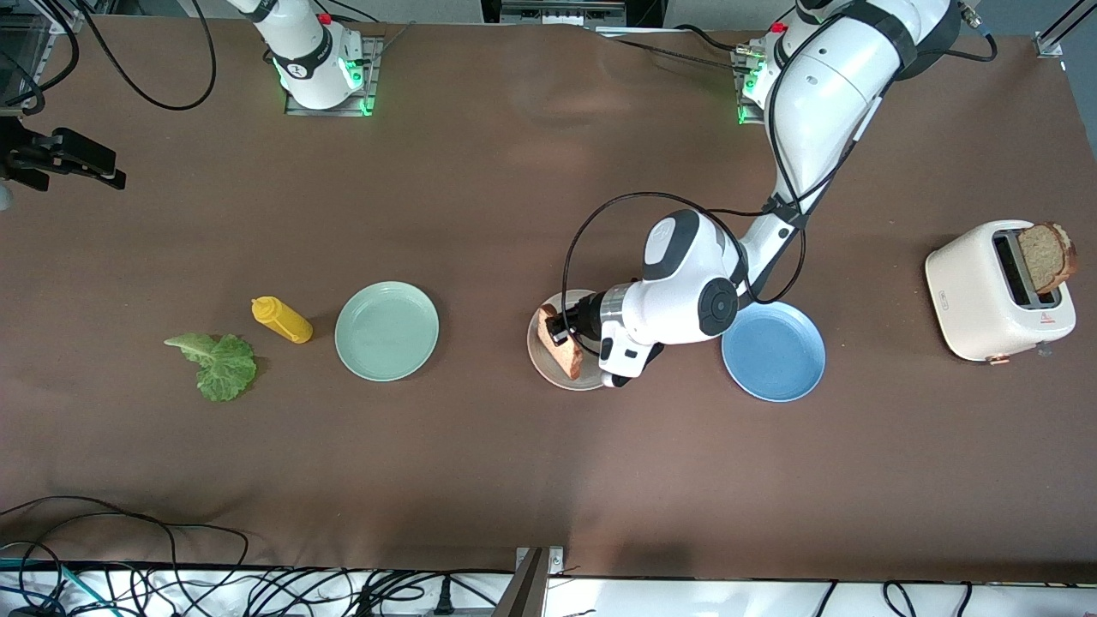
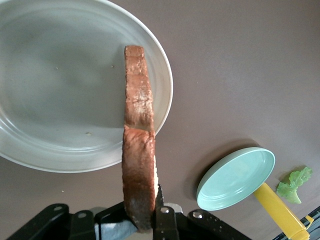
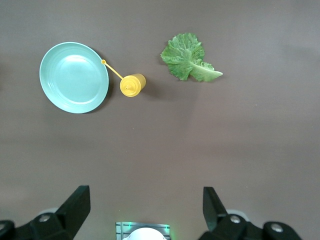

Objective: Make sandwich on beige plate with both arms
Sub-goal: 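Lower the toast onto the beige plate and open the left gripper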

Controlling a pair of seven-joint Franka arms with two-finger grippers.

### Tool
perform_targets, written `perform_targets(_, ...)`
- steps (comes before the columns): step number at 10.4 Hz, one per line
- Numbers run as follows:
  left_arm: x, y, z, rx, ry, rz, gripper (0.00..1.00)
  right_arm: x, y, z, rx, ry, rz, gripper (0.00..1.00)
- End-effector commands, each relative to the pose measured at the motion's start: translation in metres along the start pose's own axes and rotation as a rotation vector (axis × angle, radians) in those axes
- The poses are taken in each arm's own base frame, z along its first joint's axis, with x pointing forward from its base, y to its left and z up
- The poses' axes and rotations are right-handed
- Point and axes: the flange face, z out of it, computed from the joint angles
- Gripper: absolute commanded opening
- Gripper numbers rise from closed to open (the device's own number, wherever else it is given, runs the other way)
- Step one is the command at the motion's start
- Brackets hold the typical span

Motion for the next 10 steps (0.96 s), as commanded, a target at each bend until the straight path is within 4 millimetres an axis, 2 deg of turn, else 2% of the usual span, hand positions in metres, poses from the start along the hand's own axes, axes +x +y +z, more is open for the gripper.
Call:
perform_targets(1,0.003,-0.003,-0.002,0.010,0.013,0.014,0.00,-0.004,0.000,-0.008,-0.013,0.000,-0.008,1.00)
perform_targets(3,0.003,-0.007,-0.001,0.033,-0.005,0.016,0.23,-0.004,0.000,-0.008,-0.013,0.002,-0.007,1.00)
perform_targets(4,0.007,-0.009,-0.004,0.036,-0.006,0.010,0.40,-0.004,0.002,-0.008,-0.013,0.002,-0.002,1.00)
perform_targets(5,0.008,-0.009,-0.005,0.038,-0.004,0.010,0.46,-0.004,0.000,-0.008,-0.013,0.002,-0.005,1.00)
perform_targets(7,0.006,-0.011,-0.004,0.079,0.019,0.047,0.66,-0.003,0.000,-0.007,-0.011,0.000,-0.004,1.00)
perform_targets(8,0.006,-0.011,-0.004,0.083,0.018,0.046,0.69,-0.003,0.000,-0.007,-0.011,0.000,-0.003,1.00)
perform_targets(10,0.002,-0.019,0.000,0.155,-0.017,0.070,0.88,-0.003,-0.001,-0.007,-0.012,0.000,-0.004,1.00)
